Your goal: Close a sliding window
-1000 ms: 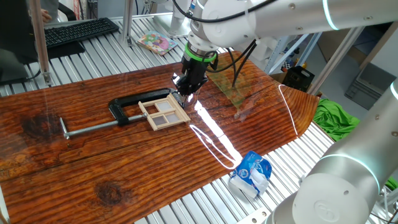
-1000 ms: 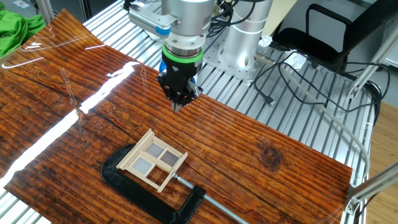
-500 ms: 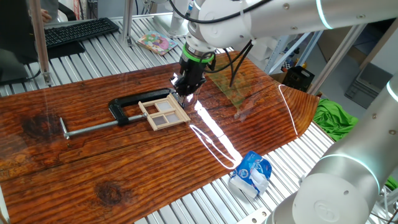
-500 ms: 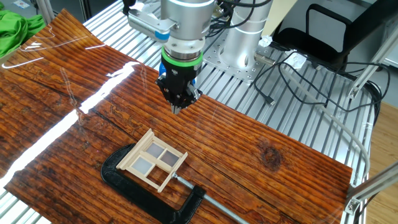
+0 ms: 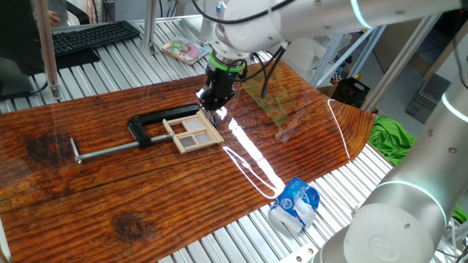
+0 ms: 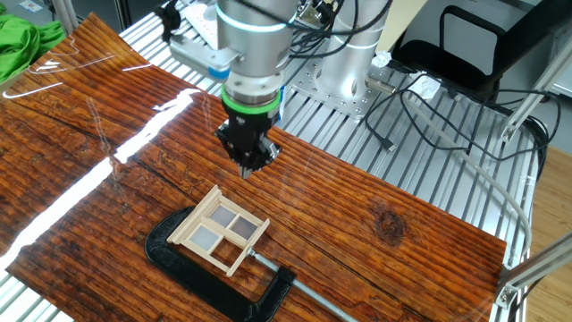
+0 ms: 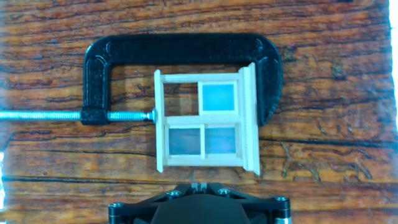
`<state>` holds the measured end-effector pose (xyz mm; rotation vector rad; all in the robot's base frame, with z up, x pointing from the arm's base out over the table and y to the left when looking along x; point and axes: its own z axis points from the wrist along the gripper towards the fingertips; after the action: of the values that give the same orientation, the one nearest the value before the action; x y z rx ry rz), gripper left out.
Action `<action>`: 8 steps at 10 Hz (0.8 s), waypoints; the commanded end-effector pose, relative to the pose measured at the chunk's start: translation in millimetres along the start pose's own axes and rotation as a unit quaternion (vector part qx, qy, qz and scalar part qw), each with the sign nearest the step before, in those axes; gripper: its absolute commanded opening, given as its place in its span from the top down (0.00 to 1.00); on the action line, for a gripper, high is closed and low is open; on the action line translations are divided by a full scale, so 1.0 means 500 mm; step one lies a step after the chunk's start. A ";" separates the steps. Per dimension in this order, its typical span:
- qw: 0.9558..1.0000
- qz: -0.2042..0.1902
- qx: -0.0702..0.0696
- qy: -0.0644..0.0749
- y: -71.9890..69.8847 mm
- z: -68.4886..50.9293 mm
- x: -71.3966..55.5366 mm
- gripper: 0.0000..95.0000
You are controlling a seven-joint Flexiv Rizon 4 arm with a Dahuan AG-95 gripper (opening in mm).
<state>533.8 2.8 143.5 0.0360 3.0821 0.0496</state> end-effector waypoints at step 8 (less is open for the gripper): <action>1.000 0.013 -0.001 0.006 -0.003 0.051 -0.048 1.00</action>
<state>559.8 0.9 118.2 0.0809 3.0918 0.0494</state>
